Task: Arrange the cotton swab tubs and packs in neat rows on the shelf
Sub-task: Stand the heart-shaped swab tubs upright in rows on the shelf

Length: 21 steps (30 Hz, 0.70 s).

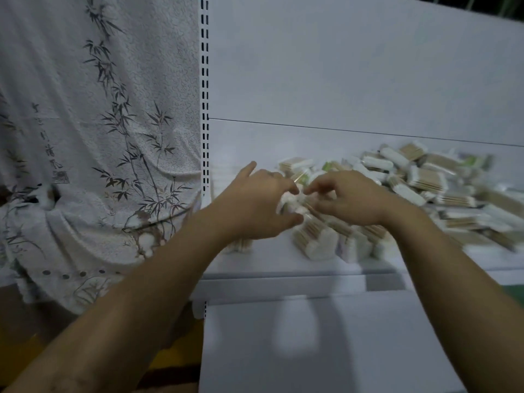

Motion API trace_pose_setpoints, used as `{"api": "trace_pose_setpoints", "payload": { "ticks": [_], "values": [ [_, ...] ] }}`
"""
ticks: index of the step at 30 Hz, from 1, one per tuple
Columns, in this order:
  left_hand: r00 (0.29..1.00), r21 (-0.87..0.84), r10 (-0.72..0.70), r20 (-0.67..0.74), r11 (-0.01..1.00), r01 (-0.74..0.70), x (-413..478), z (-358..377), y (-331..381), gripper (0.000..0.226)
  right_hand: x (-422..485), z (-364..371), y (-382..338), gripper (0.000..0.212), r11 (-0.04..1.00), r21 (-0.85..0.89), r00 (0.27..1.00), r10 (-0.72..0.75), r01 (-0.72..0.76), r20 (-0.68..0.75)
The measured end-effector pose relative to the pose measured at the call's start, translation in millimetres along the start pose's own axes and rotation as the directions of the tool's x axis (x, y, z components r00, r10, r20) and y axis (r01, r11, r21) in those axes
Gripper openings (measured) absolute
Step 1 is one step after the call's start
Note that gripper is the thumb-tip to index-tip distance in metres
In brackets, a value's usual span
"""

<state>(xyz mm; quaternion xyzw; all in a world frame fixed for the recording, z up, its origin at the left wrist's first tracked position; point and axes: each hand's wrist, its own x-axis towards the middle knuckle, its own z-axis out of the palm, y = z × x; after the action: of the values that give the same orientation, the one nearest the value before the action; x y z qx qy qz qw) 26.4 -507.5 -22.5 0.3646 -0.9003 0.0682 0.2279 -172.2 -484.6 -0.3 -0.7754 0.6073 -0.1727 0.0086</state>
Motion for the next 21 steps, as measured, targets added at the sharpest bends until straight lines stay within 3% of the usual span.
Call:
{"api": "trace_pose_setpoints", "payload": {
  "ticks": [3,6,13,19,21],
  "values": [
    [0.998,0.173,0.052,0.038,0.983,-0.058,3.7,16.6,31.5,0.057,-21.8,-4.9,12.7,0.033,0.994,-0.092,0.999,0.052,-0.05,0.014],
    [0.994,0.203,-0.024,0.109,0.979,0.001,8.5,33.4,53.4,0.068,-34.7,-4.4,20.3,0.037,0.992,-0.123,0.998,0.047,-0.042,0.035],
    [0.94,0.033,-0.232,0.252,0.972,0.231,15.9,51.0,61.9,0.071,-42.0,0.2,34.2,0.04,0.994,-0.067,0.996,-0.082,0.084,0.031],
    [0.897,-0.05,-0.297,0.328,0.942,0.331,16.9,41.5,61.6,0.057,-45.9,0.3,44.2,0.043,0.99,-0.009,0.989,-0.142,0.143,0.044],
    [0.9,-0.103,-0.322,0.293,0.926,0.364,22.2,30.8,61.5,0.047,-46.1,-1.4,46.1,0.05,0.989,-0.004,0.989,-0.146,0.146,0.039]
  ]
}}
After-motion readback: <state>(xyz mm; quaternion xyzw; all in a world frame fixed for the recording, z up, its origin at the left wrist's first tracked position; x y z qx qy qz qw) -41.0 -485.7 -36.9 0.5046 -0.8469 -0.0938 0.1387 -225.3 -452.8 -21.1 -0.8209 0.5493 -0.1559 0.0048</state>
